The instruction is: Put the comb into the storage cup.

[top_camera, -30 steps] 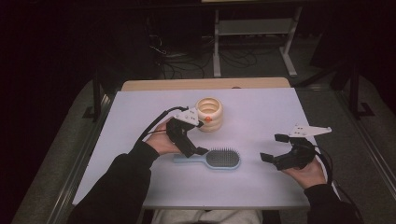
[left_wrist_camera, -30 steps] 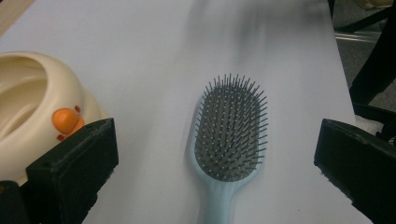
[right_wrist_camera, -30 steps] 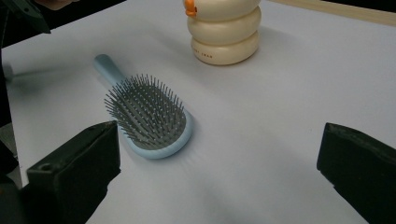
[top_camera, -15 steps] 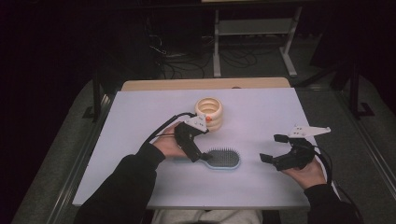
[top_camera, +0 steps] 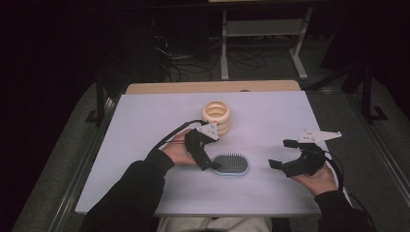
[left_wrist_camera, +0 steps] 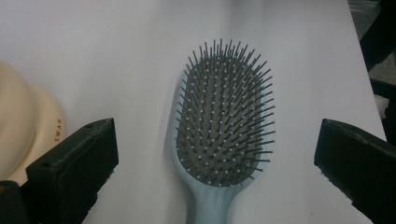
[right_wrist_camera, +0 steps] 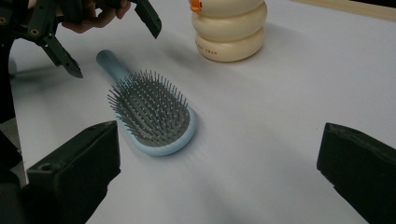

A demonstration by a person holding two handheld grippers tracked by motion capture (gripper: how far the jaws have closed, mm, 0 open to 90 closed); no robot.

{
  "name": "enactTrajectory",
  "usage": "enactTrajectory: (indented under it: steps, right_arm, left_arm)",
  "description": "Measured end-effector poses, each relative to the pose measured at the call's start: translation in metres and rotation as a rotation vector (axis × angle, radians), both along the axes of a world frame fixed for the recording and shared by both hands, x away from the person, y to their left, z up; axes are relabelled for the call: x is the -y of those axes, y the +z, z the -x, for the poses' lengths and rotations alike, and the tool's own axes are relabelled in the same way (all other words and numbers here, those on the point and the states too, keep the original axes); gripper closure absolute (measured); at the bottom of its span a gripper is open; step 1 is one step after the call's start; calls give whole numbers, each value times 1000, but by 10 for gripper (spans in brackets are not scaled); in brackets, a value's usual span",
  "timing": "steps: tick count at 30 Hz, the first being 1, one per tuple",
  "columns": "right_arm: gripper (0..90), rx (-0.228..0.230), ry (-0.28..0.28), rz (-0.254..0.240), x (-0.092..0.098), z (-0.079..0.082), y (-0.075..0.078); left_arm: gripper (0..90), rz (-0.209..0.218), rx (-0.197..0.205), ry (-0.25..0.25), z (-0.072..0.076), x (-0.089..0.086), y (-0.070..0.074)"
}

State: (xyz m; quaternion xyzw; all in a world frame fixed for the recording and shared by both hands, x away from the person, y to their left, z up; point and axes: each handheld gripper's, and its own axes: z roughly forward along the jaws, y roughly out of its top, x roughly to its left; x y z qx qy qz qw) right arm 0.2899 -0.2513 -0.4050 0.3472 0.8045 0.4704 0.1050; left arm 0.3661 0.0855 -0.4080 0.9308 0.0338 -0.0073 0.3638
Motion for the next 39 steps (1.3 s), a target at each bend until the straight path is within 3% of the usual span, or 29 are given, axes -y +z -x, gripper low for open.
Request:
enactTrajectory:
  steps: [22, 39]
  right_arm:
    - [0, -7, 9, 5, -2, 0, -1]
    - [0, -10, 17, 7, -3, -1, -1]
  left_arm:
    - [0, -93, -26, -46, 0, 20, -27]
    - [0, -135, -29, -85, 2, 36, -40]
